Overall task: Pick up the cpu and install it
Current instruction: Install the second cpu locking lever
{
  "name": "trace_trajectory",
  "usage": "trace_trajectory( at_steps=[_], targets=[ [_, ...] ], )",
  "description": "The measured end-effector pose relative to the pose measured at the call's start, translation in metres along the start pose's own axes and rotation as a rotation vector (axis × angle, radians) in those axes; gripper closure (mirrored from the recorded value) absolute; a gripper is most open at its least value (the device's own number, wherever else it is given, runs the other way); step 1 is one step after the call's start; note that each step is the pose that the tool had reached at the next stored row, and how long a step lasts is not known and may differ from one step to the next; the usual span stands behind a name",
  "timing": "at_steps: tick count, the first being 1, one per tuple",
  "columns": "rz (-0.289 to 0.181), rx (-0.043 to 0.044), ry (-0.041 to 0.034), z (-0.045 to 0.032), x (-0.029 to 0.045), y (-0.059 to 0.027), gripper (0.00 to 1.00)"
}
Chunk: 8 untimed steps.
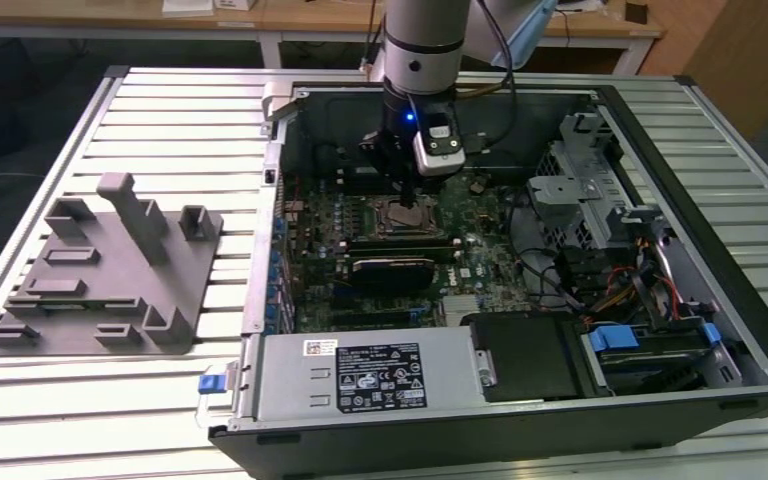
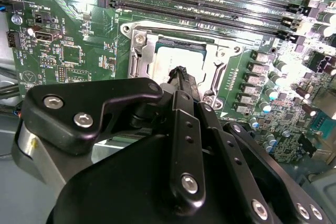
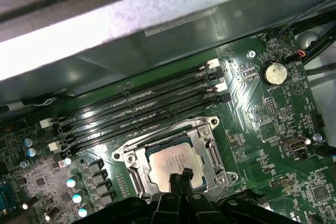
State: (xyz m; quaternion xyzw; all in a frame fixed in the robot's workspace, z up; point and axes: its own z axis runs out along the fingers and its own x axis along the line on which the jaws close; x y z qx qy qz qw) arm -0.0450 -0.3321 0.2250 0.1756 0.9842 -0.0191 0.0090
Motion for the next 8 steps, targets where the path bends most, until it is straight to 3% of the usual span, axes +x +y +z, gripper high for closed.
trace_trajectory(
  at_steps=[8],
  targets=[
    [0.000,0.0001,0.0000,-0.0032,-0.0001,-0.0002,0.89]
  ],
)
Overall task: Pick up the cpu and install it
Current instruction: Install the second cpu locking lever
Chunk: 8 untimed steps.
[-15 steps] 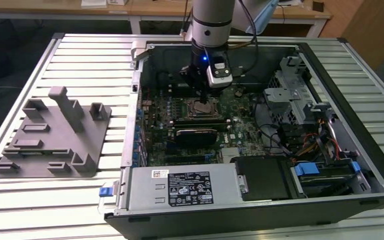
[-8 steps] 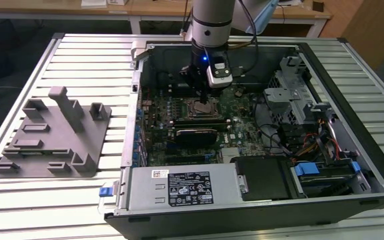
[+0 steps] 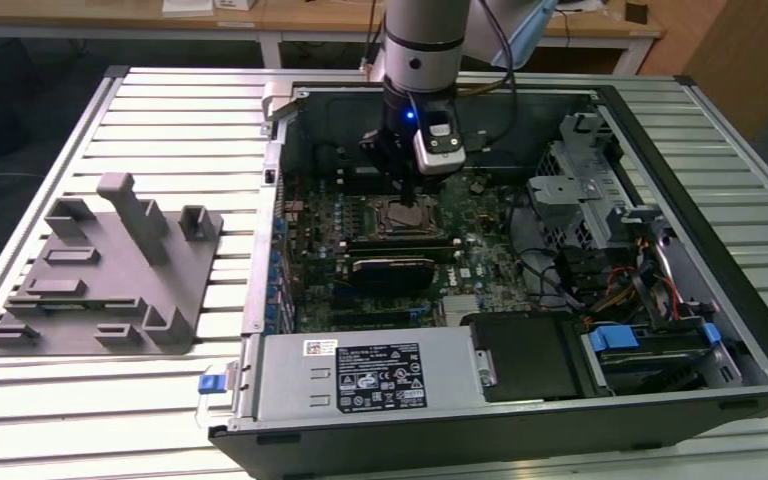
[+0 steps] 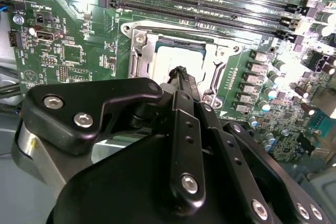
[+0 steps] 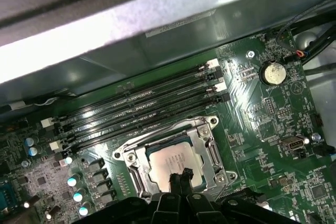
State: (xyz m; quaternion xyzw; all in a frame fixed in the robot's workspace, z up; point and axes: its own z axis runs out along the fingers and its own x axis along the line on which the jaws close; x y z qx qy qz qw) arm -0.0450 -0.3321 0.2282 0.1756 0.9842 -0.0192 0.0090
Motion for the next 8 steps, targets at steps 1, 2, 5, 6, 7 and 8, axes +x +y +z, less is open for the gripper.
trace_trajectory(
  at_steps=[1,2,5,6,7,8],
  targets=[
    [0.000,0.0001,0.0000,-0.0012,0.0000,0.0000,0.89],
    [0.000,-0.0001,0.0000,-0.0024,-0.0001,-0.0001,0.89],
    [0.000,0.0000,0.0000,-0.0059,-0.0002,-0.0002,0.89],
    [0.000,-0.0001,0.0000,-0.0062,-0.0002,-0.0003,0.89],
    [0.000,-0.0003,-0.0001,-0.0062,-0.0003,-0.0005,0.89],
    [0.000,-0.0002,-0.0001,-0.0062,-0.0005,-0.0010,0.89]
  ],
)
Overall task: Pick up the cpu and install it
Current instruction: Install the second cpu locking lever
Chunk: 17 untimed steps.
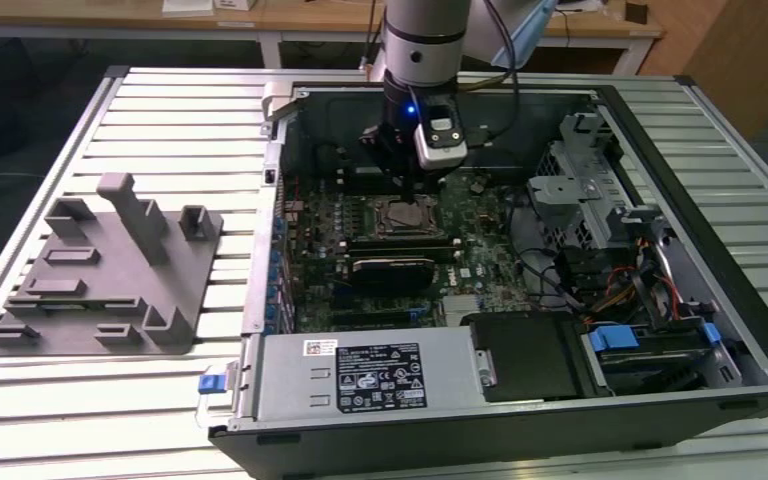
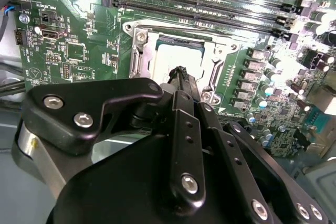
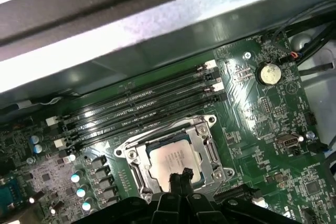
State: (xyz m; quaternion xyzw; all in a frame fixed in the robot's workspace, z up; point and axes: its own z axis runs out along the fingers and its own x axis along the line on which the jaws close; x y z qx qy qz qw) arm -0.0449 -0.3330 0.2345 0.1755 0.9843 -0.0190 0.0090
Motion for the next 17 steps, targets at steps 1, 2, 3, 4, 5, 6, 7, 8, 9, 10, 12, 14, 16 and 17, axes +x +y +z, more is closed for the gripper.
trace_trajectory(
  at_steps=[1,2,3,4,5,6,7,8,9,10,12,14,16,17],
  targets=[
    [0.000,0.0001,0.0000,0.0000,-0.0003,-0.0008,0.89],
    [0.000,0.0002,0.0001,0.0000,-0.0008,-0.0021,0.89],
    [0.000,0.0001,0.0000,0.0001,-0.0013,-0.0035,0.89],
    [0.000,0.0001,0.0000,0.0002,-0.0019,-0.0051,0.89],
    [0.000,0.0001,0.0001,0.0003,-0.0024,-0.0066,0.89],
    [0.000,0.0000,0.0001,0.0003,-0.0030,-0.0082,0.89],
    [0.000,0.0000,0.0001,0.0004,-0.0037,-0.0099,0.89],
    [0.000,0.0001,0.0001,0.0005,-0.0043,-0.0116,0.89],
    [0.000,0.0000,0.0001,0.0006,-0.0050,-0.0135,0.89],
    [0.000,0.0000,0.0001,0.0007,-0.0057,-0.0153,0.89],
    [0.000,-0.0001,0.0001,0.0009,-0.0071,-0.0187,0.89],
    [0.000,0.0002,0.0002,0.0010,-0.0085,-0.0223,0.89],
    [0.000,0.0000,0.0003,0.0012,-0.0099,-0.0257,0.89],
    [0.000,0.0000,0.0003,0.0013,-0.0105,-0.0273,0.89]
  ],
)
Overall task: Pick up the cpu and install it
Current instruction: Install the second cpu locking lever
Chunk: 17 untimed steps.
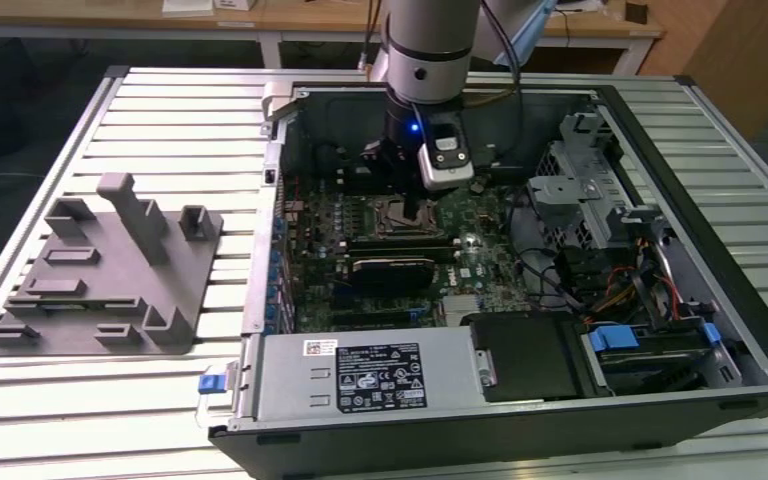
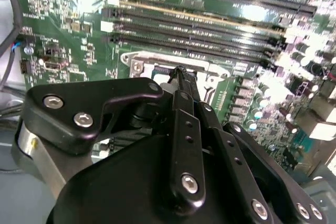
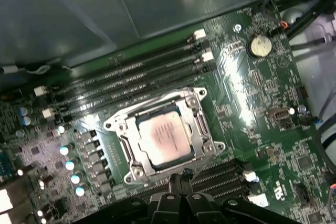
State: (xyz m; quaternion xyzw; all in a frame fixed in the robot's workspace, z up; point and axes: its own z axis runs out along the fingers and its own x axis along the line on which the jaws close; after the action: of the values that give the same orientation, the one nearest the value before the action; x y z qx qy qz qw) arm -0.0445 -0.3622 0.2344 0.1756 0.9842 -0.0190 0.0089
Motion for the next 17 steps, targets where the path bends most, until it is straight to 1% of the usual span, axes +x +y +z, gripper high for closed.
trace_trajectory(
  at_steps=[4,8,10,14,17],
  targets=[
    [0.000,-0.0002,0.0002,0.0004,-0.0022,-0.0058,0.89],
    [-0.009,-0.0012,0.0001,0.0016,-0.0029,-0.0079,0.89],
    [-0.027,-0.0022,-0.0003,0.0022,-0.0029,-0.0080,0.89],
    [-0.081,-0.0053,-0.0014,0.0043,-0.0027,-0.0081,0.89],
    [-0.101,-0.0057,-0.0021,0.0052,-0.0030,-0.0098,0.89]
  ],
)
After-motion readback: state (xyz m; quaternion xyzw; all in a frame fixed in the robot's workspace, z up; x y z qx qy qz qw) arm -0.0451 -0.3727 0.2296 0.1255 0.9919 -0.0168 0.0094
